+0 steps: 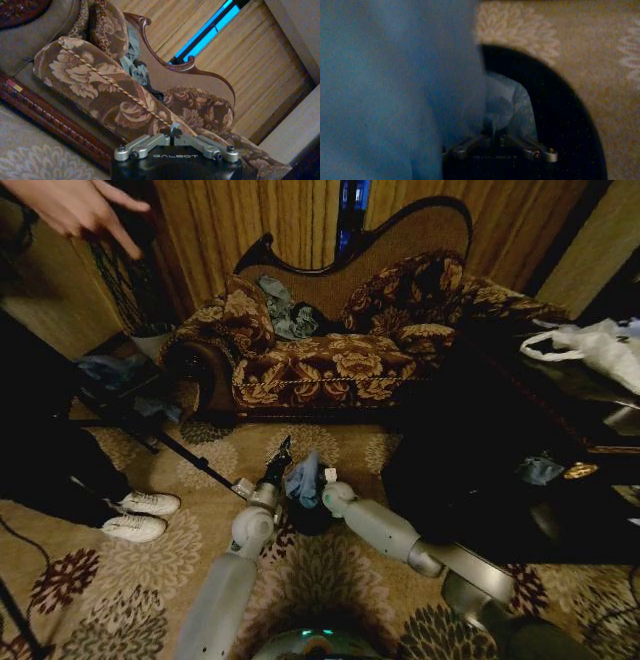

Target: Place a garbage bag over the trash bin.

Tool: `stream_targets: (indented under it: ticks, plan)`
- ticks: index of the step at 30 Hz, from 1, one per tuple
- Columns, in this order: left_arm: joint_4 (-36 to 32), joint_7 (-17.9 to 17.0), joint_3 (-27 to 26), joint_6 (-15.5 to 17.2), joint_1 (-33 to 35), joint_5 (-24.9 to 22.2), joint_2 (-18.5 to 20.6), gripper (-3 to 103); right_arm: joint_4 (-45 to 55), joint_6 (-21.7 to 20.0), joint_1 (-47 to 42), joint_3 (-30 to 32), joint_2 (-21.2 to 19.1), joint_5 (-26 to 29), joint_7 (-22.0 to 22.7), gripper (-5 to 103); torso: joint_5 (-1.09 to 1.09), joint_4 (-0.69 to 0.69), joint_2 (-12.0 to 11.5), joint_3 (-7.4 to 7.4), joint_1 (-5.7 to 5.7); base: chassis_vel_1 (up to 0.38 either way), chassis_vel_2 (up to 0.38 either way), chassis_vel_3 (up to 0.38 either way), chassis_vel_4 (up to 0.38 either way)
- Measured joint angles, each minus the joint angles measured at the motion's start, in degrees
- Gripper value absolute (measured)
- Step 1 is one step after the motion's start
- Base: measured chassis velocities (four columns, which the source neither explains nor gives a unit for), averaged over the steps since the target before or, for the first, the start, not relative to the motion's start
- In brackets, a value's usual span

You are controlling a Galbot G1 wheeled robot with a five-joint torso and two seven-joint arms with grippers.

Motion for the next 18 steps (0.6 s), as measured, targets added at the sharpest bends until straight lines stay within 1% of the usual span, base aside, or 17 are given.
stream_targets:
  ticks: [1, 2, 4, 5, 6, 7, 8, 9, 11, 12, 13, 14, 16, 17, 18]
  plan:
    - [0.1, 0.0, 0.0, 0.0, 0.0, -0.1, 0.0, 0, 1.6, 0.0, 0.1, 0.4, -0.5, 1.2, 0.5, 9, 0.0, 0.0, 0.0, 0.0, 0.0, 0.0, 0.0, 0.0, 0.0]
    - [0.1, 0.0, 0.0, 0.0, -0.1, -0.1, 0.0, 0, 2.6, 0.0, 0.2, 0.5, -0.8, 1.9, 0.8, 9, 0.0, 0.0, 0.0, 0.0, 0.0, 0.0, 0.0, 0.0, 0.0]
    - [0.3, 0.0, 0.0, -0.1, -0.2, -0.2, 0.0, 0, 6.7, -0.1, 0.7, 0.8, -2.5, 4.9, 2.6, 19, 0.0, 0.0, 0.0, 0.0, 0.0, 0.0, 0.0, 0.0, 0.0]
    - [0.3, 0.0, 0.0, -0.1, -0.2, -0.2, 0.0, 0, 6.7, -0.1, 0.7, 0.8, -2.5, 4.9, 2.6, 19, 0.0, 0.0, 0.0, 0.0, 0.0, 0.0, 0.0, 0.0, 0.0]
    - [0.4, 0.1, 0.0, -0.2, -0.3, -0.3, 0.0, 0, 10.9, -0.4, 1.1, 1.0, -4.3, 6.7, 5.0, 25, 0.0, 0.0, 0.0, 0.0, 0.0, 0.0, 0.0, 0.0, 0.0]
    - [0.4, 0.1, 0.0, -0.2, -0.4, -0.3, 0.0, 0, 12.3, -0.6, 1.3, 1.1, -5.2, 7.0, 5.8, 30, 0.01, 0.0, 0.0, 0.0, 0.0, 0.0, 0.0, 0.0, 0.0]
    - [0.4, 0.1, 0.0, -0.2, -0.4, -0.3, 0.1, 0, 12.8, -0.7, 1.6, 1.1, -5.8, 6.9, 6.0, 36, 0.01, 0.0, 0.0, 0.0, 0.0, 0.0, 0.0, 0.0, 0.0]
    - [0.4, 0.1, 0.0, -0.2, -0.4, -0.3, 0.1, 0, 12.8, -0.7, 1.6, 1.1, -5.8, 6.9, 6.0, 36, 0.01, 0.0, 0.0, 0.0, 0.0, 0.0, 0.0, 0.0, 0.0]
    - [0.4, 0.1, 0.0, -0.2, -0.5, -0.3, 0.2, 0, 13.1, -0.7, 2.2, 1.0, -7.2, 5.1, 5.1, 47, 0.0, 0.0, 0.0, 0.0, 0.0, 0.0, 0.0, 0.0, 0.0]
    - [0.5, 0.1, 0.0, -0.2, -0.5, -0.3, 0.2, 0, 13.1, -0.7, 2.4, 1.0, -7.7, 4.2, 4.3, 47, 0.0, -0.01, 0.0, 0.0, 0.0, 0.0, 0.0, 0.0, 0.0]
    - [0.5, 0.0, 0.0, -0.2, -0.5, -0.3, 0.3, 0, 13.1, -0.7, 2.6, 1.0, -8.1, 3.8, 3.7, 52, 0.01, 0.0, 0.0, 0.0, 0.0, 0.0, 0.0, 0.0, 0.0]
    - [0.5, 0.0, 0.0, -0.2, -0.5, -0.3, 0.3, 0, 13.1, -0.7, 2.6, 1.0, -8.1, 3.8, 3.7, 52, 0.01, 0.0, 0.0, 0.0, 0.0, 0.0, 0.0, 0.0, 0.0]
    - [0.6, -0.1, -0.2, -0.1, -0.2, -0.4, 0.6, 0, 13.7, -0.7, 2.8, 1.0, -9.0, 2.6, 2.8, 63, 0.0, 0.0, 0.0, 0.0, 0.0, 0.0, 0.0, 0.0, 0.0]
    - [0.6, -0.1, -0.2, -0.1, -0.2, -0.4, 0.6, 0, 13.7, -0.7, 2.8, 1.0, -9.0, 2.6, 2.8, 63, 0.0, 0.0, 0.0, 0.0, 0.0, 0.0, 0.0, 0.0, 0.0]
    - [0.6, -0.1, -0.3, 0.0, 0.0, -0.4, 0.7, 0, 14.5, -0.6, 2.7, 1.0, -9.5, 1.5, 2.2, 69, 0.01, 0.0, 0.0, 0.0, 0.0, 0.0, 0.0, 0.0, 0.0]
